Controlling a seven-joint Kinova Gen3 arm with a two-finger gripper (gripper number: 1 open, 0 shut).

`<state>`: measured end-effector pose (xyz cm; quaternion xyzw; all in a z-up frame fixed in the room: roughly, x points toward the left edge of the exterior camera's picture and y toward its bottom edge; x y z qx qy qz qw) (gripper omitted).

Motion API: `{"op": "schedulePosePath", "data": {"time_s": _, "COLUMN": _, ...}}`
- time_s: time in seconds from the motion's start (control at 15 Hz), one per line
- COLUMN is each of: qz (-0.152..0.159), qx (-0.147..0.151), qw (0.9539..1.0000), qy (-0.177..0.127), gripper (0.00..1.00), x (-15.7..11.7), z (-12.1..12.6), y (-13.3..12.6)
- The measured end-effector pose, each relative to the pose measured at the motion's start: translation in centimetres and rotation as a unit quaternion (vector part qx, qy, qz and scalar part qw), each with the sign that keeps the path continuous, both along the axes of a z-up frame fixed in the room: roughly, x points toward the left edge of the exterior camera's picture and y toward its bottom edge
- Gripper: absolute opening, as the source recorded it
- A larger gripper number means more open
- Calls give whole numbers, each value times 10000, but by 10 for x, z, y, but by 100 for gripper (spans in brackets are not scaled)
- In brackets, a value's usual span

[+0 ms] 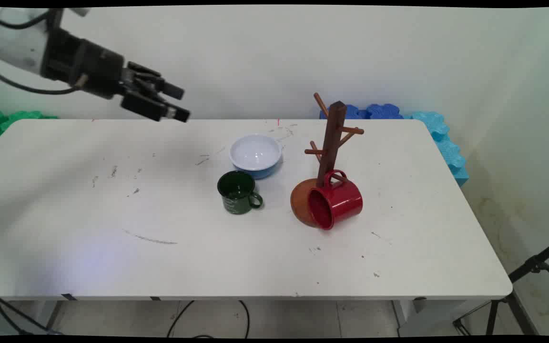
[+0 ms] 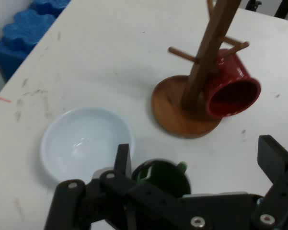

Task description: Pick up the red mug from the rack

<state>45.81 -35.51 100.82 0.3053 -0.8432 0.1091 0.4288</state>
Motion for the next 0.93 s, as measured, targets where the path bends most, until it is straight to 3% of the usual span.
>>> {"op": "schedulePosePath", "data": {"time_s": 0.47, "qz": 29, "qx": 267, "qw": 9996, "qy": 61, "gripper": 100, "x": -107, "z": 5, "y": 1}}
{"op": "schedulePosePath", "data": {"time_s": 0.93, "qz": 21, "qx": 678, "qw": 9977, "qy": 16, "gripper": 100, "x": -192, "z": -30, "y": 17}}
